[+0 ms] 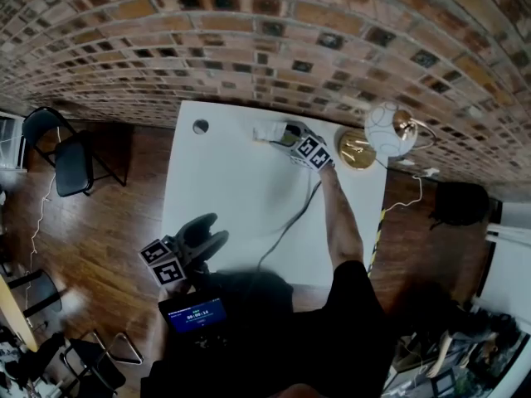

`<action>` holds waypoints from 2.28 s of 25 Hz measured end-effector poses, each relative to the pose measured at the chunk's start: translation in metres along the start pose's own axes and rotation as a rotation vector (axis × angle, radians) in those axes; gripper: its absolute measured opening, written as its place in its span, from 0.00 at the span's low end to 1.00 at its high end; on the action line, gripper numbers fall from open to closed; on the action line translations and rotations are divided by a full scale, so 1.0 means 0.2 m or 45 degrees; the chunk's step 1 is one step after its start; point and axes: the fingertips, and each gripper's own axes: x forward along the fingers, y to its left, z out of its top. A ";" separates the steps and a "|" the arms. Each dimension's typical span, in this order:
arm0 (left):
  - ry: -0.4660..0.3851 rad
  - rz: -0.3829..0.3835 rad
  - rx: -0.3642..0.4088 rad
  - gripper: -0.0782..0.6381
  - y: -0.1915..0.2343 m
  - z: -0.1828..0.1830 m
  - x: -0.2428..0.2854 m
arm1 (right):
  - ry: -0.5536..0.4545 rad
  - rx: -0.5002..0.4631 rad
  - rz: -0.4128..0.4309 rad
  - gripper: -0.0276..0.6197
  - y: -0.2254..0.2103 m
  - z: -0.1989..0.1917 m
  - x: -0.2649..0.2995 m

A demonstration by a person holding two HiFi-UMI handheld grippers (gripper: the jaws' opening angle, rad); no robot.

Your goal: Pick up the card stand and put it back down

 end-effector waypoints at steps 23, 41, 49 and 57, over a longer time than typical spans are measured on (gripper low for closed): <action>-0.043 -0.469 0.119 0.49 -0.46 -0.08 -0.52 | -1.014 0.803 -0.425 0.11 1.57 0.58 -1.35; -0.131 -0.662 0.095 0.49 -0.81 -0.38 -0.99 | -1.022 0.444 -0.289 0.11 2.56 1.20 -1.54; -0.078 -0.620 0.125 0.49 -1.06 -0.66 -0.80 | -0.971 0.455 -0.221 0.11 2.72 0.96 -1.78; -0.097 -0.498 0.155 0.49 -1.21 -0.89 -0.70 | -0.923 0.520 -0.139 0.10 2.69 0.72 -1.94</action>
